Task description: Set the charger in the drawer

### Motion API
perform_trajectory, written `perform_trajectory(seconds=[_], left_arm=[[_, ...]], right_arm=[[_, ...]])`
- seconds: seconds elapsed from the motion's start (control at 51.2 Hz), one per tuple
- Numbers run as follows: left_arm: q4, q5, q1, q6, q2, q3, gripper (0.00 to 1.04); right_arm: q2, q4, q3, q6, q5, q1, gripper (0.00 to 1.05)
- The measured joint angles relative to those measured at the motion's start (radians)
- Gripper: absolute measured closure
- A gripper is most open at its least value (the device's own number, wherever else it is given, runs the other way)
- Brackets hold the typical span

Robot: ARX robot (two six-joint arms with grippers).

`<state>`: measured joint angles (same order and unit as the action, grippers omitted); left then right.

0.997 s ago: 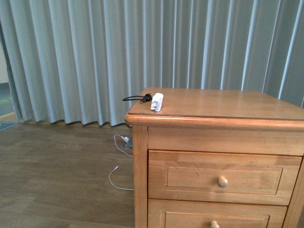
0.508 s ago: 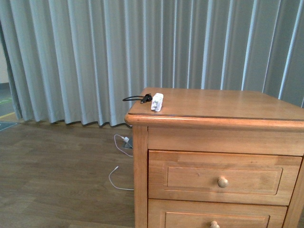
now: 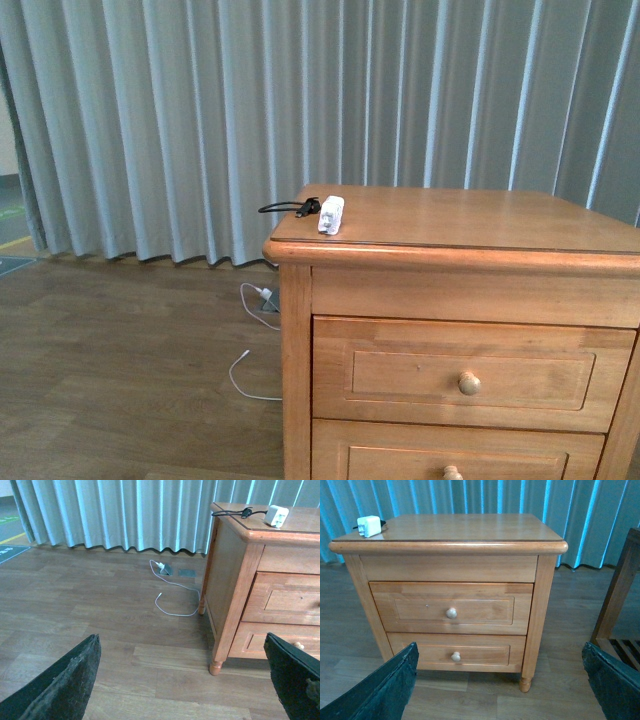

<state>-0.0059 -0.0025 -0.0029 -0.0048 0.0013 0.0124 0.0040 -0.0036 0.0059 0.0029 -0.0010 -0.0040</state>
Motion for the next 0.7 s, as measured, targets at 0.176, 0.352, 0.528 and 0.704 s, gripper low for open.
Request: perform_trajectory(seconds=[0.176, 0.352, 0.528, 0.704], left_arm=[[0.000, 0.000, 0.000, 0.000, 0.000, 0.000, 0.06], [0.000, 0.000, 0.000, 0.000, 0.000, 0.000, 0.06], [0.000, 0.000, 0.000, 0.000, 0.000, 0.000, 0.06], [0.000, 0.000, 0.000, 0.000, 0.000, 0.000, 0.06]], right_arm=[[0.000, 0.000, 0.000, 0.000, 0.000, 0.000, 0.08], [0.001, -0.003, 0.000, -0.002, 0.001, 0.000, 0.08], [0.160, -0.130, 0.056, -0.074, 0.039, 0.066, 0.08], [0.394, -0.037, 0.099, -0.072, 0.085, 0.151, 0.08]])
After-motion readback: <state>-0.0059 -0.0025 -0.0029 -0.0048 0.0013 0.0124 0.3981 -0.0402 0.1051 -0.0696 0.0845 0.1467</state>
